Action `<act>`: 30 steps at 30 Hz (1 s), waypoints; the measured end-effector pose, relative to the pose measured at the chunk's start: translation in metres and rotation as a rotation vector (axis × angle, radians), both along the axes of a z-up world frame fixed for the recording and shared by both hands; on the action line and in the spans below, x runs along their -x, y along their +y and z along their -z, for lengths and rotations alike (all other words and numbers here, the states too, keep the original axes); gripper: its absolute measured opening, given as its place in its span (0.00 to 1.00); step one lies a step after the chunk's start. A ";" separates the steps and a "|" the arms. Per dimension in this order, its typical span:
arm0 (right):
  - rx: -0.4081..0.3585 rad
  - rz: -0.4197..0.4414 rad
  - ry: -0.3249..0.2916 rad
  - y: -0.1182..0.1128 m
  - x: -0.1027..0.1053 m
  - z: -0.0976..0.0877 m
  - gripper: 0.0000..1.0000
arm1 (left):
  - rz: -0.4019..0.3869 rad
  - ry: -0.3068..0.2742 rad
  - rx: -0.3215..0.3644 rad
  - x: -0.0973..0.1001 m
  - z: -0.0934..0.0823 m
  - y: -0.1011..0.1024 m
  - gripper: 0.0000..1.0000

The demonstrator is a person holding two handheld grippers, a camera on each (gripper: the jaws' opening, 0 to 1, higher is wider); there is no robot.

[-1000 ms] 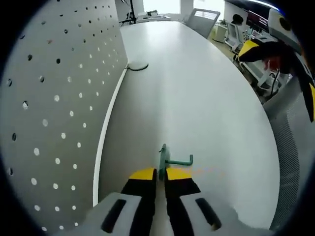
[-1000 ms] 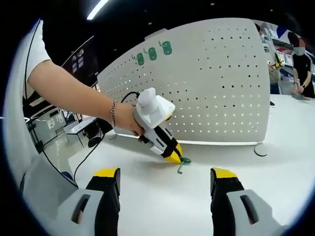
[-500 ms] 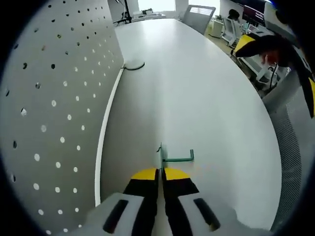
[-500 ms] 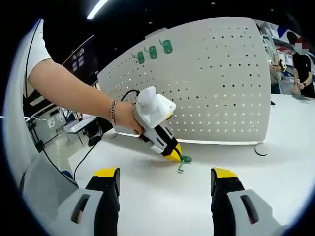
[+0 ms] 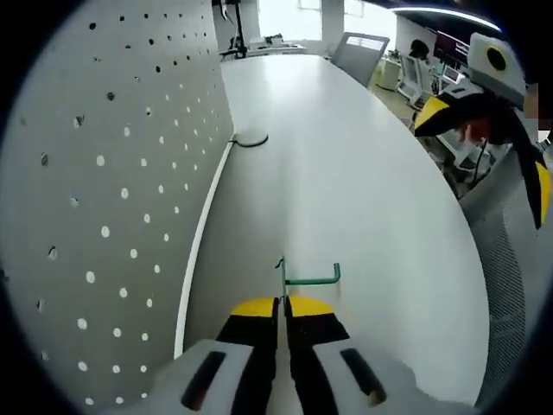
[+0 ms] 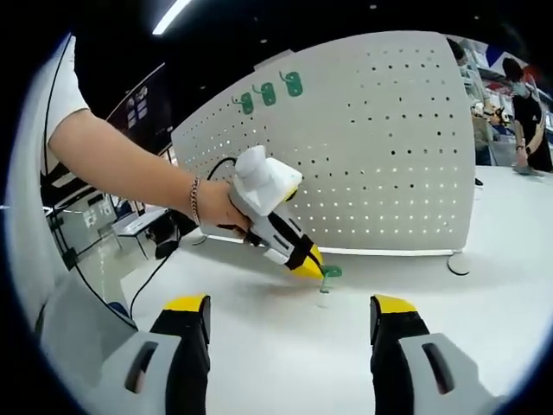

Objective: Insert the hook assembly into the mounting plate slot until the hook locks in place.

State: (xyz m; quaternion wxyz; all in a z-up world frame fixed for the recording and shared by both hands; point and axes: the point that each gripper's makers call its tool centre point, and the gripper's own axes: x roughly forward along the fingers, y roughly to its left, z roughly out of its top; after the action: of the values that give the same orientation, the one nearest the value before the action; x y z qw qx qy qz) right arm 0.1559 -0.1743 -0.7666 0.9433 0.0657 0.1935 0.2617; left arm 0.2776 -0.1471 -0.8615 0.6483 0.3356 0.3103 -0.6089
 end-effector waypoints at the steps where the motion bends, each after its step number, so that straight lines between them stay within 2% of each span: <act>1: 0.000 -0.001 0.000 0.000 0.000 0.000 0.73 | -0.005 0.002 0.007 0.001 -0.001 0.000 0.03; 13: 0.001 -0.002 -0.010 0.000 0.000 -0.003 0.73 | -0.033 -0.015 0.078 0.002 -0.019 0.002 0.03; 22: -0.006 -0.001 -0.016 0.001 0.000 -0.005 0.73 | -0.088 -0.021 0.173 0.000 -0.039 0.004 0.03; 24: -0.003 -0.001 -0.014 0.001 0.000 -0.004 0.73 | -0.085 -0.043 0.175 -0.001 -0.042 0.005 0.03; 30: -0.004 -0.003 -0.013 0.001 0.000 -0.004 0.73 | -0.108 -0.055 0.211 -0.002 -0.054 0.007 0.03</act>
State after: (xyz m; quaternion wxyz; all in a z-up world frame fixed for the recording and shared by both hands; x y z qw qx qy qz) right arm 0.1562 -0.1730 -0.7628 0.9440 0.0658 0.1867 0.2639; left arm 0.2798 -0.1397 -0.8076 0.7202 0.2651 0.2442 -0.5928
